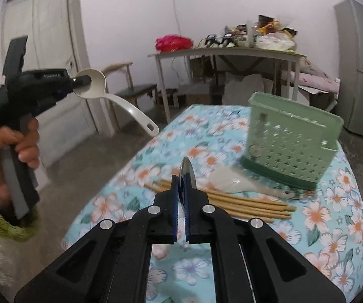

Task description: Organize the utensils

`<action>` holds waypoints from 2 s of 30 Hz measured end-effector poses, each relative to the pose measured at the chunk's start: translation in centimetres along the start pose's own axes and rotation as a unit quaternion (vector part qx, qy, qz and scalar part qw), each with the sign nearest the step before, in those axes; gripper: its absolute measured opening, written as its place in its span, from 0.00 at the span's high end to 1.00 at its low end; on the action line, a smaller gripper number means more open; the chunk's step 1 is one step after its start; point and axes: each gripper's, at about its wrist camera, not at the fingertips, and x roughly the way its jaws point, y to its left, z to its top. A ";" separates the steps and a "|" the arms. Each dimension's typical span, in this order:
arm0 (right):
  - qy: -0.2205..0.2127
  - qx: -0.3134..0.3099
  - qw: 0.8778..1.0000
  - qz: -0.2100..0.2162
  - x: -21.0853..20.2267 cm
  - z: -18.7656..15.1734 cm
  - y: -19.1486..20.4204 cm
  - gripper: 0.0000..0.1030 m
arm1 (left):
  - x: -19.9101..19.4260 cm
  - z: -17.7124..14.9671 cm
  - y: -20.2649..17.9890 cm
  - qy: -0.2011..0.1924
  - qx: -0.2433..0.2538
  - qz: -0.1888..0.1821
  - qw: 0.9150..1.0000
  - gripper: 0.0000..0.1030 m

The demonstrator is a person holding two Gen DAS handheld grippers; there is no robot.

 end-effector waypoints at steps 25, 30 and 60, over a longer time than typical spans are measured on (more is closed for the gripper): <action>-0.069 0.101 0.992 0.013 -3.7 0.6 -8.7 0.97 | 11.1 -1.6 -23.2 -0.072 0.278 -0.047 0.957 0.95; -0.068 0.119 0.990 0.020 -3.6 0.4 -9.8 0.97 | 12.4 -3.9 -25.8 -0.078 0.342 -0.028 0.936 0.95; -0.066 0.159 0.985 0.033 -3.3 -0.5 -12.1 0.97 | 13.4 -2.2 -18.8 0.052 0.203 -0.092 0.973 0.45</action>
